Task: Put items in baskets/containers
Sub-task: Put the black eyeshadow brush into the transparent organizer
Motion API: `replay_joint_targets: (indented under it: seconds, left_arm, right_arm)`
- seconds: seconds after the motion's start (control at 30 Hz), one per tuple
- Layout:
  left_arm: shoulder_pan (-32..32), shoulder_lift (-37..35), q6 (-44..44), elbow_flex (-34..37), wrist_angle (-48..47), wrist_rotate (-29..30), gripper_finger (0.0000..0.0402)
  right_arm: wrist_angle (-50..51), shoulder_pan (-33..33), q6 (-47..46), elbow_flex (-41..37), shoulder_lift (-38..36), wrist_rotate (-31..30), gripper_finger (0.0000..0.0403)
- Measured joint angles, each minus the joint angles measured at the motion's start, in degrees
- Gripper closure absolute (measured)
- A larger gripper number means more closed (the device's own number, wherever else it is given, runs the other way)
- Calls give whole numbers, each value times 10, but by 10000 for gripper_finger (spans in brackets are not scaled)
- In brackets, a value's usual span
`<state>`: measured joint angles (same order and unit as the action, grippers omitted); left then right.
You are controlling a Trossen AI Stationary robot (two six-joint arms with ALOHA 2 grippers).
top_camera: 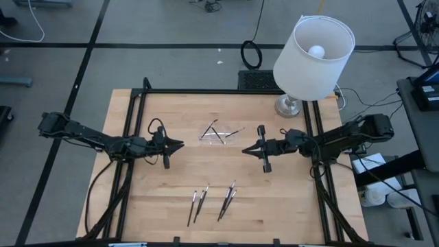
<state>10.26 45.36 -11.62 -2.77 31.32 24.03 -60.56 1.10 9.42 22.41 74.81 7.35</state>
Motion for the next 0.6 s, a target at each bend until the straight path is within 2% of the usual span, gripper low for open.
replay_joint_targets:
  seconds: [0.43, 0.6]
  left_arm:
    - [0, 0, 6, 0, -21, 1, 337]
    - [0, 0, 8, 0, -23, 27, 337]
  right_arm:
    - [1, 0, -1, 0, 0, -1, 403]
    - [2, 0, 4, 0, 0, -6, 403]
